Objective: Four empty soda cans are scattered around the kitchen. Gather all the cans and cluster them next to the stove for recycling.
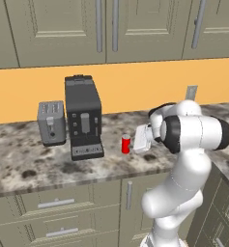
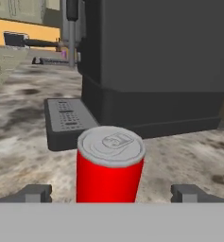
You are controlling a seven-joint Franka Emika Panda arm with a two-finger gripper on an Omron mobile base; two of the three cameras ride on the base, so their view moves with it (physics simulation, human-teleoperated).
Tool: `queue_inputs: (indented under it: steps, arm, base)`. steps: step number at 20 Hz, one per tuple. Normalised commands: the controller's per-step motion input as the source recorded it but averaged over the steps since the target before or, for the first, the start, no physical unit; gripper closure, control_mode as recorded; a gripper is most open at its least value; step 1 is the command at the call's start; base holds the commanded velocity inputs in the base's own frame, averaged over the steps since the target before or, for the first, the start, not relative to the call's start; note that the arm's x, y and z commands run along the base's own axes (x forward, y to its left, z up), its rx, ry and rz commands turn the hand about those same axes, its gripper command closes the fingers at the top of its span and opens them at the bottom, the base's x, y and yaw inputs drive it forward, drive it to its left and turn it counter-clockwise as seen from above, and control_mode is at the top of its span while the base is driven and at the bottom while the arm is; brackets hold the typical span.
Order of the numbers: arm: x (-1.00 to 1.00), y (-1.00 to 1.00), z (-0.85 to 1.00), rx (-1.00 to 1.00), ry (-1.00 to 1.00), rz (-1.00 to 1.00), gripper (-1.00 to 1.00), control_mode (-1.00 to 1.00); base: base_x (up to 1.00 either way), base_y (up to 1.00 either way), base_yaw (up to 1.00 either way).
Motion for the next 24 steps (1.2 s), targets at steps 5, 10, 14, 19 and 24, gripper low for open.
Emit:
queue_inputs:
  steps: [5, 10, 14, 19, 24]
  arm:
    - [0.00, 0.15, -0.09, 0.00, 0.07, -0.02, -1.00, -1.00]
    - [0.00, 0.15, -0.04, 0.00, 0.05, -0.02, -1.00, -1.00]
    - [0.01, 0.06, 0.00, 0.00, 0.02, -0.01, -1.00, -1.00]
    - [0.00, 0.00, 0.00, 0.00, 0.02, -0.01, -1.00, -1.00]
    - [0.00, 0.00, 0.00, 0.00, 0.01, -0.01, -1.00, -1.00]
  base:
    - [0.00, 0.00, 0.00]
    - [0.00, 0.00, 0.00]
    - [0.00, 0.00, 0.00]
    - [0.00, 0.00, 0.00]
    - [0.00, 0.00, 0.00]
